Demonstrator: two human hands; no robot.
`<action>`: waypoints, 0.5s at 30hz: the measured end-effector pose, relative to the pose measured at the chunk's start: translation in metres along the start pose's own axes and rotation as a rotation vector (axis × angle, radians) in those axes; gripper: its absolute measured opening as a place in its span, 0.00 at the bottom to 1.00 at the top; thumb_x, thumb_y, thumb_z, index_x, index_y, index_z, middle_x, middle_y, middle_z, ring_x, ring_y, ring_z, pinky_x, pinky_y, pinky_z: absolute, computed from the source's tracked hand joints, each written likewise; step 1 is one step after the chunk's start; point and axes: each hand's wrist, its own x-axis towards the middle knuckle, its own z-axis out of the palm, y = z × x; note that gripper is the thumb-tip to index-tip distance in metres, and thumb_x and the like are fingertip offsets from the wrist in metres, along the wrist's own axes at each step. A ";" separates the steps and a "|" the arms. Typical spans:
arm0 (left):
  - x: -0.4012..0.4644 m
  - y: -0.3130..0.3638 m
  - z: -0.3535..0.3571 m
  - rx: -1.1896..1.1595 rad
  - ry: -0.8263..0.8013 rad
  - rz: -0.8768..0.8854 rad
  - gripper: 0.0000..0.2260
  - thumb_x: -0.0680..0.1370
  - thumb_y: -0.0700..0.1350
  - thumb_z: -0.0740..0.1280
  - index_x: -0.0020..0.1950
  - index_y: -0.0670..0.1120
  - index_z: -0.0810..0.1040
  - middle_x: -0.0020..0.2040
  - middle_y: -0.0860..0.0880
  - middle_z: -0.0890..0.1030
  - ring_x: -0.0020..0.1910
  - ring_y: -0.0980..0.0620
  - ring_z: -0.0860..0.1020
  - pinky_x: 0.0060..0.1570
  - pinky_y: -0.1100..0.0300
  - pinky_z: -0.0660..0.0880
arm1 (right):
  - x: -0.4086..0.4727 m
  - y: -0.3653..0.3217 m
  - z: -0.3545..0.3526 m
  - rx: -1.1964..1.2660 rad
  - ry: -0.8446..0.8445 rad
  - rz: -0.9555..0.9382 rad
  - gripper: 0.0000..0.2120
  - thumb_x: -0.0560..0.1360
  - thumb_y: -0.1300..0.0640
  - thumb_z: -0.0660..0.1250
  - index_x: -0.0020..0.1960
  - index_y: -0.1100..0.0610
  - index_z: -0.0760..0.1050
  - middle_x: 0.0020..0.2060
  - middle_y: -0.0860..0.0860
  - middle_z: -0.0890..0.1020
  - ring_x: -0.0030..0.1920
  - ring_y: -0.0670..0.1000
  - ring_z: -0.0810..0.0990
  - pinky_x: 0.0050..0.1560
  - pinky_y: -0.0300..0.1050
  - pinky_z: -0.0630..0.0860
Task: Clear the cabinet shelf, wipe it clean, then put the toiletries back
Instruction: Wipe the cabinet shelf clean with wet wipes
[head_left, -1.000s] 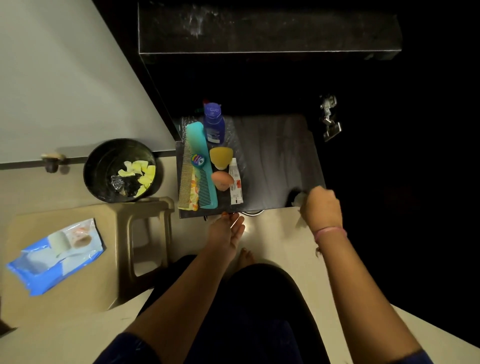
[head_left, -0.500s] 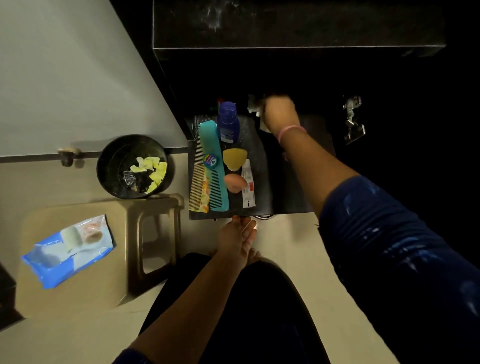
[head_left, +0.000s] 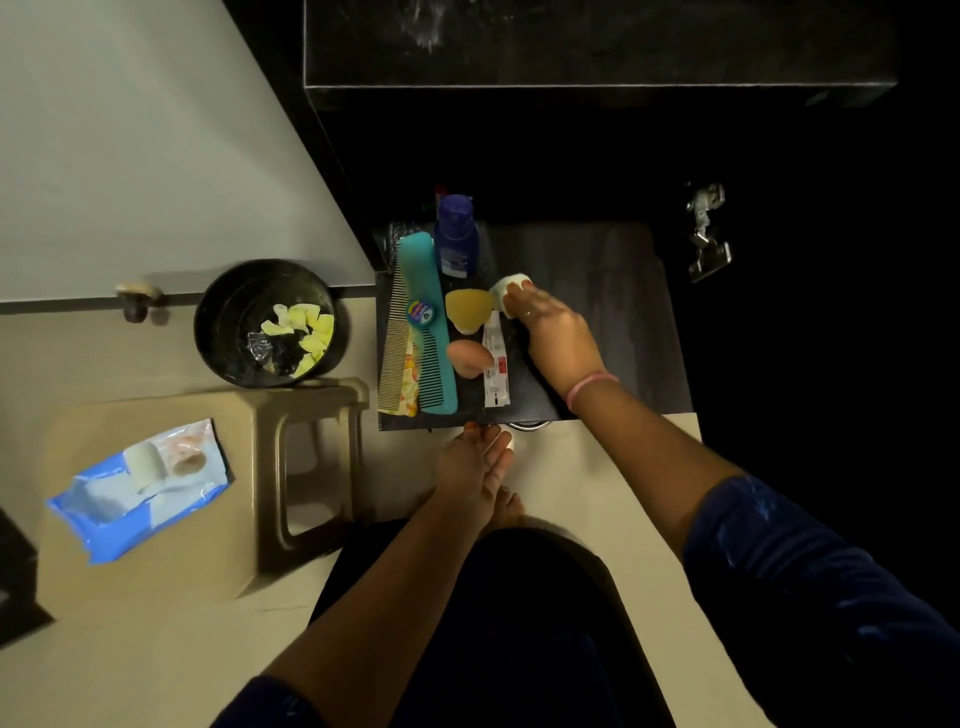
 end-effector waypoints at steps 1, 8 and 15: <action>0.001 0.000 -0.001 0.006 -0.007 0.000 0.18 0.84 0.42 0.49 0.72 0.39 0.63 0.71 0.39 0.69 0.70 0.43 0.68 0.69 0.51 0.64 | -0.009 0.002 0.005 0.012 0.009 0.008 0.24 0.75 0.71 0.58 0.69 0.59 0.69 0.69 0.57 0.70 0.69 0.56 0.69 0.69 0.46 0.65; 0.001 0.001 -0.001 0.059 0.001 0.008 0.16 0.83 0.43 0.52 0.69 0.40 0.67 0.65 0.41 0.75 0.66 0.44 0.73 0.61 0.53 0.70 | -0.063 0.005 0.026 -0.029 0.075 -0.026 0.28 0.61 0.78 0.70 0.59 0.62 0.78 0.57 0.58 0.81 0.58 0.60 0.80 0.59 0.51 0.72; -0.005 -0.001 0.000 0.109 0.004 0.015 0.14 0.82 0.43 0.55 0.65 0.40 0.71 0.48 0.46 0.80 0.56 0.48 0.79 0.59 0.55 0.72 | -0.109 -0.005 0.029 -0.100 0.109 -0.022 0.32 0.53 0.79 0.73 0.55 0.61 0.81 0.53 0.56 0.84 0.52 0.56 0.83 0.50 0.49 0.78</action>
